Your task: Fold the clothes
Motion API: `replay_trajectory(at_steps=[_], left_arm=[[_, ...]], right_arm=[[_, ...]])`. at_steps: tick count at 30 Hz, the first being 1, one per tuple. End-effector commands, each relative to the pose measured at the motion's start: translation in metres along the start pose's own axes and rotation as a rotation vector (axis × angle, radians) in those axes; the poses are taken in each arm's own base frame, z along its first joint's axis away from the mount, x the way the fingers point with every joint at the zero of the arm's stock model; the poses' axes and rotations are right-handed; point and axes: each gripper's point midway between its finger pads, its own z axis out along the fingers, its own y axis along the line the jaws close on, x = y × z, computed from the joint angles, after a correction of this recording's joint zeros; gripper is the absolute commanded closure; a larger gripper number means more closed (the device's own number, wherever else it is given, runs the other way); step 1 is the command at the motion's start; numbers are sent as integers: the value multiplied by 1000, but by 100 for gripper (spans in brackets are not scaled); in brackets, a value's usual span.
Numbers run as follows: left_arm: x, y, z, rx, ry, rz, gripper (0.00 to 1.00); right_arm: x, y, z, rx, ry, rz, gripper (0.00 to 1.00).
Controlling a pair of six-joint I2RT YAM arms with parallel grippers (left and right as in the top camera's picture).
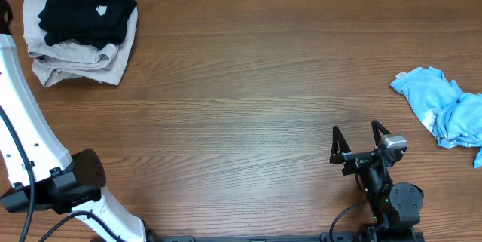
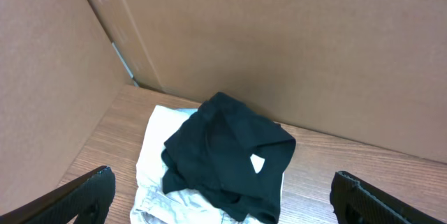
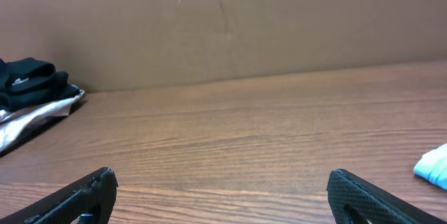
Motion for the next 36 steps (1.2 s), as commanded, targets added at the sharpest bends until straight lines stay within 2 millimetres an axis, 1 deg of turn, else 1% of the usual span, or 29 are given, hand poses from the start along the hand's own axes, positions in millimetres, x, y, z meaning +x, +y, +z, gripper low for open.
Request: replay_trajectory(at_steps=[1,29,30,32,34,36], left_arm=[[3,0,5,0,10,-10,0],[3,0,5,-1,10,-9,0],[3,0,2,1,10,-9,0],[4,-1,-13,-3,17,-9,0],[5,-3,-31,-1,21,-9,0],[7,-10,-56,8,23,-3,0]], right_arm=[[-7,1,-2,-3,-41,-1,0],[-8,-1,-2,4,-47,-1,0],[-8,-1,-2,4,-47,-1,0],[-8,-1,-2,4,-47,-1,0],[-8,-1,-2,4,-47,-1,0],[-8,-1,-2,4,-47,-1,0]])
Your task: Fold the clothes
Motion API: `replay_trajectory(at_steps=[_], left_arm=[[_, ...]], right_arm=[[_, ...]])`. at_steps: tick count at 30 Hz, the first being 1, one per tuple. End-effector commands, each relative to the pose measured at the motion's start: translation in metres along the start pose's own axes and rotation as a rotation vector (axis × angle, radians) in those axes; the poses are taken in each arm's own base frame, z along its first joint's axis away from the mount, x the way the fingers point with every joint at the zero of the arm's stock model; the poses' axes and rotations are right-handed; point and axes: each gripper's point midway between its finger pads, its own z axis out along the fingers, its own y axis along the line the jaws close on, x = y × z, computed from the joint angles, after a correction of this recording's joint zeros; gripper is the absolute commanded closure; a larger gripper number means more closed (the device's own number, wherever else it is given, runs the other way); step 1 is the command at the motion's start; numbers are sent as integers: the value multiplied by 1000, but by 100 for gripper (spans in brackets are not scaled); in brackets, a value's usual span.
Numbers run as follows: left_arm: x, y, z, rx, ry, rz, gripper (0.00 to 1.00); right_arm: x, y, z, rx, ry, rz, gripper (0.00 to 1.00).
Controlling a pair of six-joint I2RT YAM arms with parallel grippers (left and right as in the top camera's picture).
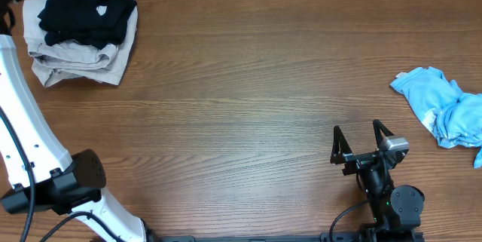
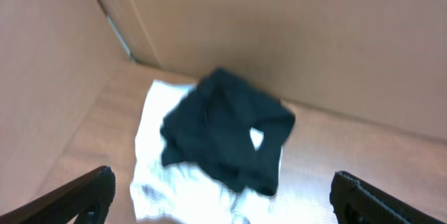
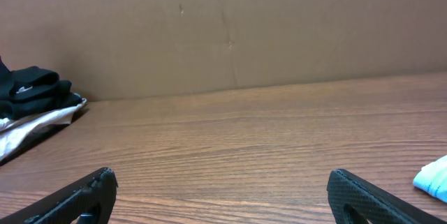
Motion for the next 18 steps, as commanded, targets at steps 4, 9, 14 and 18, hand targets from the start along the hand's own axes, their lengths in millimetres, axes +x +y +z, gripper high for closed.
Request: replay_trajectory(at_steps=[4,9,14,18], left_arm=[[2,-38,-97,61,-72,38,0],[51,-90,-143,190,-30,119,0],[119,-96,-171,230,50,168,0],[187,-76,-182,197,158,158,0]], right_arm=[[1,-2,0,9,-7,6,0],[1,-2,0,8,-6,6,0],[1,-2,0,9,-7,6,0],[1,-2,0,9,-7,5,0]])
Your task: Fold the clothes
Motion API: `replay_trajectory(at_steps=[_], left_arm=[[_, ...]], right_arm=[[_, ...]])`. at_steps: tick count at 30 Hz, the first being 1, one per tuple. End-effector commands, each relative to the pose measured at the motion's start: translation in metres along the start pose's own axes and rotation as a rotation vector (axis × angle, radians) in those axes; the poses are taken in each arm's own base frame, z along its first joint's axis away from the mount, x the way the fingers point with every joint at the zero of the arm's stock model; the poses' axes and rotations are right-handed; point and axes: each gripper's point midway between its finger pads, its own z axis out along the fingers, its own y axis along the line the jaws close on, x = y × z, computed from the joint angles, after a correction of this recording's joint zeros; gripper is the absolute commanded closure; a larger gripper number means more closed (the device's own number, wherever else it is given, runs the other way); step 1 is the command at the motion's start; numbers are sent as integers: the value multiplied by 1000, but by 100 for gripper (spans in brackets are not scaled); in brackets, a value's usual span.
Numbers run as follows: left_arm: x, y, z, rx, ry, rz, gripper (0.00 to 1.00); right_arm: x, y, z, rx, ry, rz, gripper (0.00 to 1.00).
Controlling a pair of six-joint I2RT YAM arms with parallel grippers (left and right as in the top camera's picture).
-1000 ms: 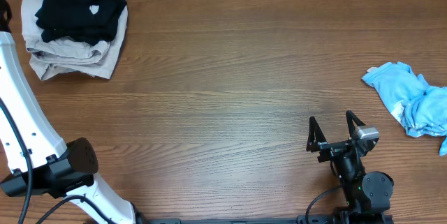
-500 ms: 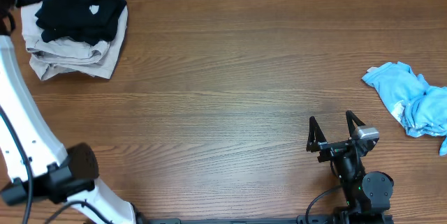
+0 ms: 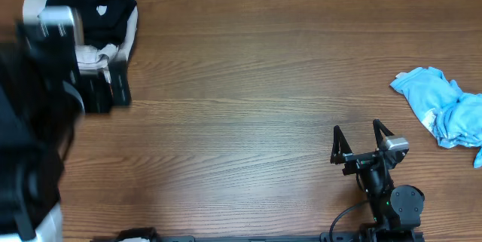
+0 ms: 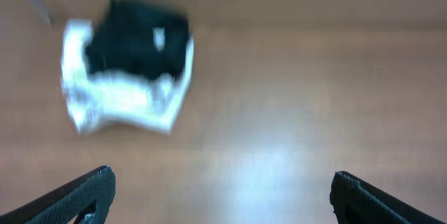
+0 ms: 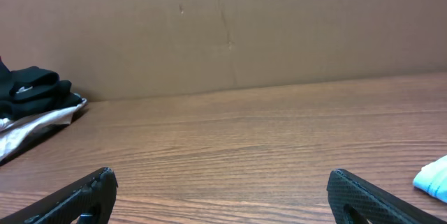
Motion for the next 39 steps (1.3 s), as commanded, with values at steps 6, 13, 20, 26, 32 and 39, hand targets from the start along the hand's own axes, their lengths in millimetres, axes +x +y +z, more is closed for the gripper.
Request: replay_trajectory(at_steps=[6,13,20,26,32,39], left_arm=[[115,21,8,-106,74,-2,0],[115,3,26,0,-308,5,0],[123,-11,48,100,-625,12,0],[132,-13,62,109,-767,9,0],[143,-10,77,100,-815,-13,0],[170,-7,108,99,-736,-43,0]], right_arm=[[1,-2,0,9,-6,5,0],[1,-2,0,9,-6,5,0],[1,-2,0,9,-6,6,0],[1,-2,0,9,-6,5,0],[1,-2,0,9,-6,6,0],[1,-2,0,9,-6,6,0]])
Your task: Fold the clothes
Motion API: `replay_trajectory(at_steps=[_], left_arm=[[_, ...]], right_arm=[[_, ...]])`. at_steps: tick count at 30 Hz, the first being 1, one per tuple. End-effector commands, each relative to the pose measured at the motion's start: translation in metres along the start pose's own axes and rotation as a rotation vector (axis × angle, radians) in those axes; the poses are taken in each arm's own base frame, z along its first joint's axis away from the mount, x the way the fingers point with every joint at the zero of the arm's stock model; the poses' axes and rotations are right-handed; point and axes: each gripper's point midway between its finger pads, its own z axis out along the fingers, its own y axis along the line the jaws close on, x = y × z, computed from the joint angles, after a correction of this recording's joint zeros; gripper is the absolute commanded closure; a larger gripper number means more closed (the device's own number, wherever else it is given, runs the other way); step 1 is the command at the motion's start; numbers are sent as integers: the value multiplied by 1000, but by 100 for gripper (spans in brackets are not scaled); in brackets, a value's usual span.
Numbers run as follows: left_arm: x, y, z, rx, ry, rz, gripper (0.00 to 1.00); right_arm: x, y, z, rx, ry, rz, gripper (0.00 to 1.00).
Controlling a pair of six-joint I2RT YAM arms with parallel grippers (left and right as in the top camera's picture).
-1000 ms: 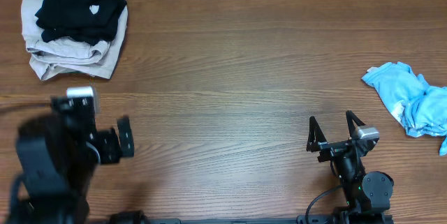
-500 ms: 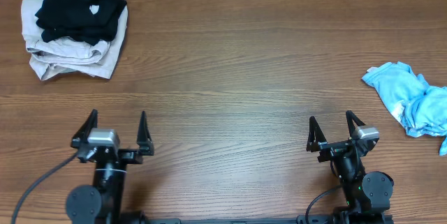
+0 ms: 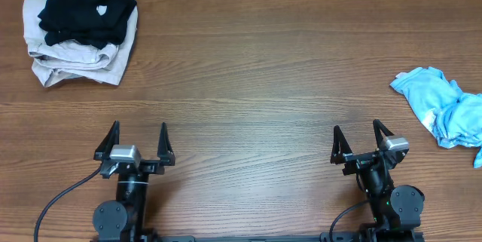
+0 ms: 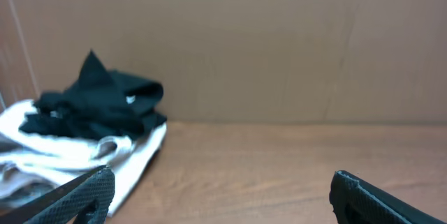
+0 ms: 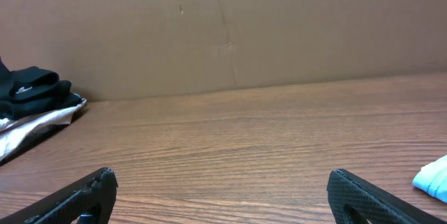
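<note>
A black garment [image 3: 83, 8] lies folded on a beige folded one [image 3: 75, 61] at the table's far left corner; both also show in the left wrist view as the black garment [image 4: 98, 105] on the beige one [image 4: 42, 161]. A crumpled light blue garment [image 3: 440, 106] lies at the right edge, its tip visible as the blue garment [image 5: 433, 175]. My left gripper [image 3: 135, 142] rests open at the near left, nothing between its fingers. My right gripper [image 3: 363, 142] rests open at the near right, also holding nothing.
A brown cardboard wall [image 5: 223, 28] runs along the table's far side. The wooden table [image 3: 263, 84] spreads between the folded pile and the blue garment. Both arm bases sit at the near edge.
My left arm was over the folded pile at the far left, blurred in motion; now it sits folded down at the near left edge, gripper open. The right arm has not moved.
My left gripper hung open above the black and beige pile at the far left corner, at both early moments. Then it was blurred just beside the pile. Now it rests at the near edge. The pile, the blue garment and the right arm stayed put throughout.
</note>
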Motion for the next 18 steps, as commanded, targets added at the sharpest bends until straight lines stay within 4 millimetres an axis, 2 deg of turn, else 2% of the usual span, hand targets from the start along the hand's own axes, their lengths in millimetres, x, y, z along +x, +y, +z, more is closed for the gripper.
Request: replay_trajectory(at_steps=[1,5,18], left_arm=[[23,3,0,-14,47,-41,0],[55,5,-3,-29,182,-54,0],[53,5,-3,-31,173,-53,0]], right_arm=[[1,-2,0,8,-6,6,0],[1,-2,0,8,-6,6,0],[1,-2,0,9,-6,6,0]])
